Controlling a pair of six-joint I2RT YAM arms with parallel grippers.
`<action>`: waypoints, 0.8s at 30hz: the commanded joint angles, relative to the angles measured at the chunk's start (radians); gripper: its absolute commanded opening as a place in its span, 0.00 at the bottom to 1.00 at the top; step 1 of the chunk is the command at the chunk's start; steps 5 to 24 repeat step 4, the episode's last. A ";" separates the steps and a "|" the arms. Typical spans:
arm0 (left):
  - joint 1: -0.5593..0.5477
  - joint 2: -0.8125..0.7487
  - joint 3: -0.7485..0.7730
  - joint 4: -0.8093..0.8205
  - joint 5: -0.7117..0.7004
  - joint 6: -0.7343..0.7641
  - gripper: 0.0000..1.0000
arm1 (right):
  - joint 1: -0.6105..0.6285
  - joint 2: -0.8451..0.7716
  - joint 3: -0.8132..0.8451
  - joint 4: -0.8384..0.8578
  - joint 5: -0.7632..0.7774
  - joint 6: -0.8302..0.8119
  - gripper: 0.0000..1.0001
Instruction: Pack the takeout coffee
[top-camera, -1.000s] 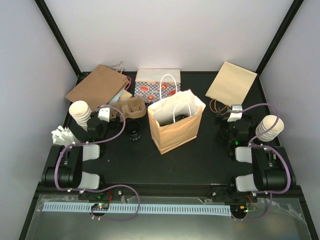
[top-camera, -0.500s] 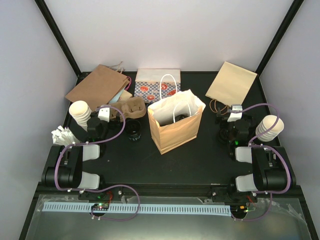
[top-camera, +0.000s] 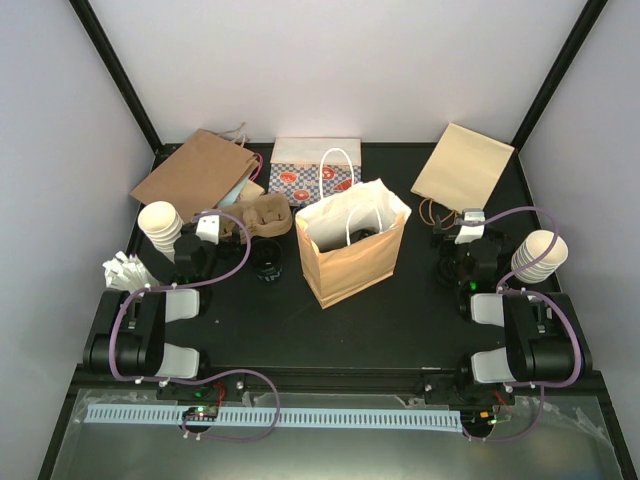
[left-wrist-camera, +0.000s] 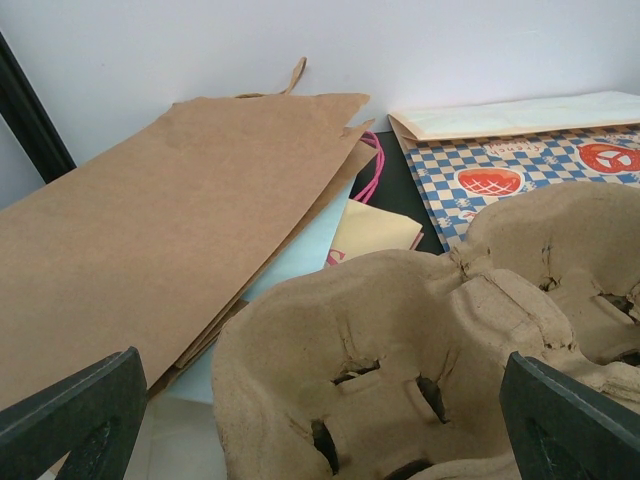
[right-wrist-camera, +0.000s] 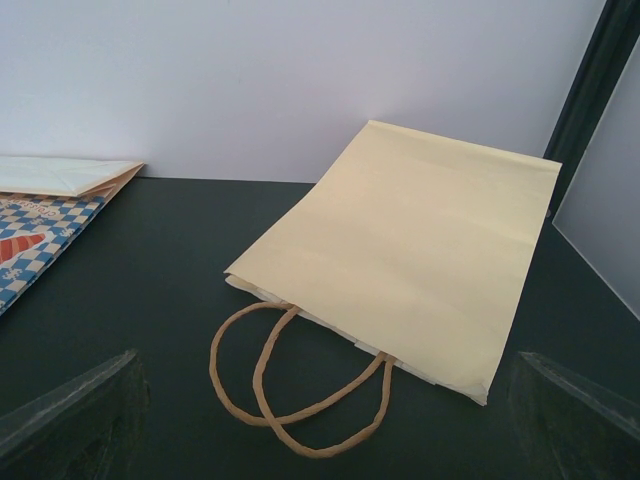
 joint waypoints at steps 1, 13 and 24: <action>-0.006 -0.002 0.027 0.043 -0.005 -0.009 0.99 | -0.007 0.009 0.019 0.033 0.023 0.012 1.00; -0.007 -0.003 0.027 0.043 -0.005 -0.009 0.99 | -0.007 0.005 0.016 0.036 0.025 0.011 1.00; -0.007 -0.003 0.027 0.043 -0.005 -0.009 0.99 | -0.007 0.005 0.016 0.036 0.025 0.011 1.00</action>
